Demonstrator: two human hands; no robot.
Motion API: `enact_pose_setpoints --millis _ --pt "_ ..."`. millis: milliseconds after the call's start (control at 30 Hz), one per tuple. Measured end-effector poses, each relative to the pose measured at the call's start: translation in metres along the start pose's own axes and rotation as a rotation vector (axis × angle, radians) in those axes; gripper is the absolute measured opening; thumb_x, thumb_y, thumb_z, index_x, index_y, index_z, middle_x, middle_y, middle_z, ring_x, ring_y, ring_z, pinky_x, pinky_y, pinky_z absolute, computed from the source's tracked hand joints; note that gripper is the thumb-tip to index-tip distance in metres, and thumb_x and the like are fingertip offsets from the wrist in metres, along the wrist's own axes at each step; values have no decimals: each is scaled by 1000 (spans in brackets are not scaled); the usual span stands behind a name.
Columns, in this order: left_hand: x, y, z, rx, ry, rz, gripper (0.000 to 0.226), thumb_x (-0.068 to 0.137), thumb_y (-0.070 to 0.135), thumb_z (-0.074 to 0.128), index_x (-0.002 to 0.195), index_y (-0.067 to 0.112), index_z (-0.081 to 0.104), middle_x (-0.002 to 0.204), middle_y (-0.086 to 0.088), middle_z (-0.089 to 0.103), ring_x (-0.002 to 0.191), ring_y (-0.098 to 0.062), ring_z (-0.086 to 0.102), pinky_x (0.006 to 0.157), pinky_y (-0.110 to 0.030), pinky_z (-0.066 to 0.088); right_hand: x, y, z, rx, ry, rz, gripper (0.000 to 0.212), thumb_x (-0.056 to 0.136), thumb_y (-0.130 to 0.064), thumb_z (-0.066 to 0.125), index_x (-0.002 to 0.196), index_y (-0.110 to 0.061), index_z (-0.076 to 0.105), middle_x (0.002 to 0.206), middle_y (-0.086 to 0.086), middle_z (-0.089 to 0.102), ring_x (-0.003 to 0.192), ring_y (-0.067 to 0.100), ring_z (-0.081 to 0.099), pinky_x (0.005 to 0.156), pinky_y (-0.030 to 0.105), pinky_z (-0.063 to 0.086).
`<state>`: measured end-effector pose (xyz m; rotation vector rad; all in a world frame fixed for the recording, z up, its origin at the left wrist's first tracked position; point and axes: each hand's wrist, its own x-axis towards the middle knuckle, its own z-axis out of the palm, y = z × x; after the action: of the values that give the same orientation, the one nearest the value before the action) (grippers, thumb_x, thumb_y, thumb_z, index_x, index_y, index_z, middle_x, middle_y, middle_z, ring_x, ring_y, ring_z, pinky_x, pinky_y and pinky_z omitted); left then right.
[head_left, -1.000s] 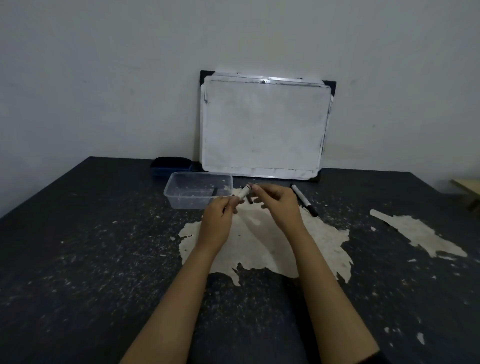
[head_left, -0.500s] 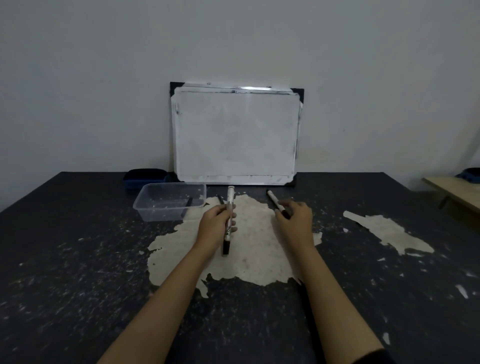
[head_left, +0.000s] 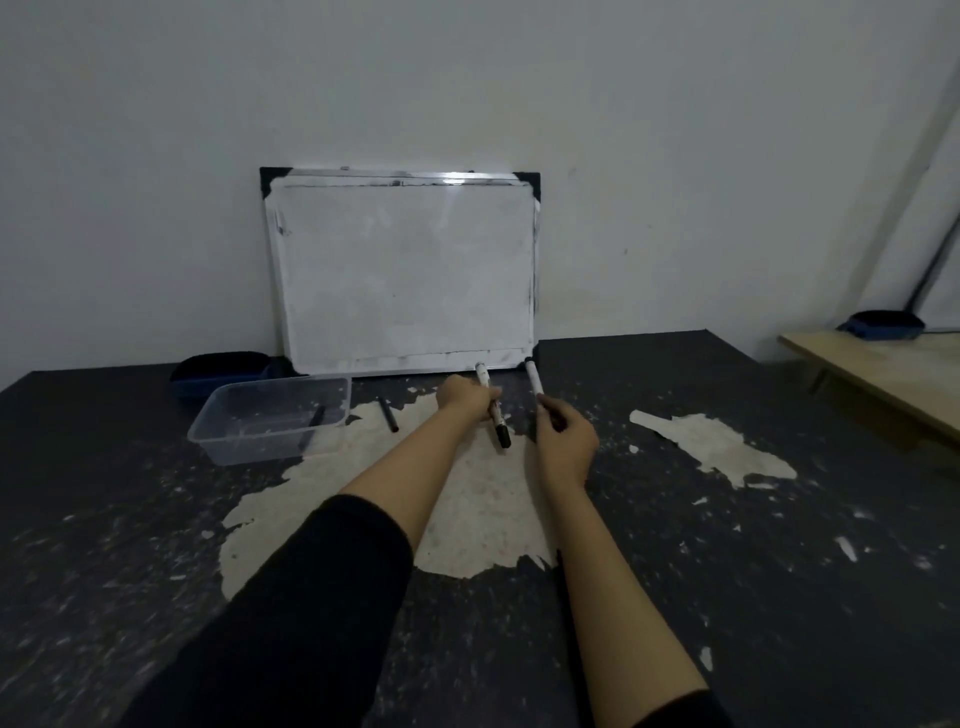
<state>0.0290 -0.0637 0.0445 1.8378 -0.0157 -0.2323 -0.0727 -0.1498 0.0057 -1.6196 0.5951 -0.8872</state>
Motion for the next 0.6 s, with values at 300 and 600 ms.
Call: enact_pose_setpoints --millis 300,600 --pt "9 -5 31 283 63 47 46 73 38 80 96 0 71 93 -13 74 84 -24 70 44 -23 34 5 0 6 183 69 114 21 99 -9 57 112 -11 74 102 3 71 86 7 64 79 22 55" --pt "14 -5 16 67 64 82 34 94 31 56 97 -1 67 102 -19 70 96 -36 67 77 -37 53 4 -6 1 258 13 84 21 98 -7 58 113 -14 71 95 -3 69 89 11 67 61 8 48"
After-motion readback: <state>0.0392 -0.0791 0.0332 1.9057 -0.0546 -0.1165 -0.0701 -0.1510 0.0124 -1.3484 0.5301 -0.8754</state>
